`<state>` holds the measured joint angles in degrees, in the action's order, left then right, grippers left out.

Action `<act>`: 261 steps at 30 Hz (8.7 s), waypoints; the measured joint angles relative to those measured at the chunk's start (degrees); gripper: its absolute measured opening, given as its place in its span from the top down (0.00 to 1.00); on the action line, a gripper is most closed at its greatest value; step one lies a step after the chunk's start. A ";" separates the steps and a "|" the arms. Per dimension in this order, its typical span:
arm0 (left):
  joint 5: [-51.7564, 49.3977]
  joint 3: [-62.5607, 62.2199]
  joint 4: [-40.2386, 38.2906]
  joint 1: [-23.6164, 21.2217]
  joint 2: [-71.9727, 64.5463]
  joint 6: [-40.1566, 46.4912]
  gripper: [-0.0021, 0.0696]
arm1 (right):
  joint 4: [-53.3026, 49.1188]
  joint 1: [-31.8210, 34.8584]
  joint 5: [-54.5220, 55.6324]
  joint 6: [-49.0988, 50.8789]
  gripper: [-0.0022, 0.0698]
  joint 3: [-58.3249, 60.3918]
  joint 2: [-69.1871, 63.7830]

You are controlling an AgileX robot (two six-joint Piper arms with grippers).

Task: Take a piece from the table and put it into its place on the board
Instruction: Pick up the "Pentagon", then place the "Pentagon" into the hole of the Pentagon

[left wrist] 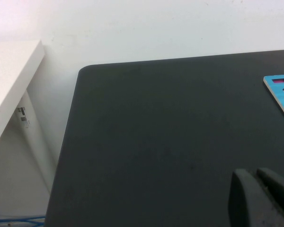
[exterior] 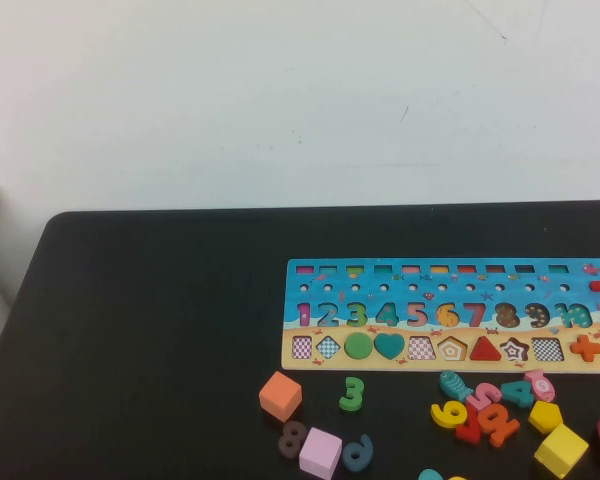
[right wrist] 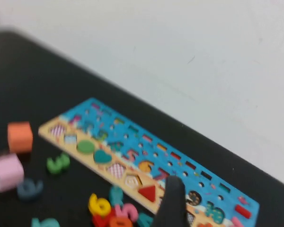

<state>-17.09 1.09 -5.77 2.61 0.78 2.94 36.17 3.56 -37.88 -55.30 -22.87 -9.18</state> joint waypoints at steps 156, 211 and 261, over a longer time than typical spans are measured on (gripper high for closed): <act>-0.22 0.00 -0.05 0.00 0.00 0.16 0.97 | -36.17 -17.70 0.48 56.35 0.41 -44.93 -115.22; -0.77 -0.10 -0.18 0.00 0.00 0.19 0.97 | -34.78 -23.95 -10.43 8.51 0.46 -73.02 -126.44; -0.89 -0.10 -0.18 0.00 0.00 0.16 0.97 | -35.37 -23.95 -12.04 11.41 0.30 -73.25 -126.82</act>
<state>-17.98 0.99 -5.95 2.61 0.78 3.10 0.80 -20.39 -49.92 -43.89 -96.12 -136.00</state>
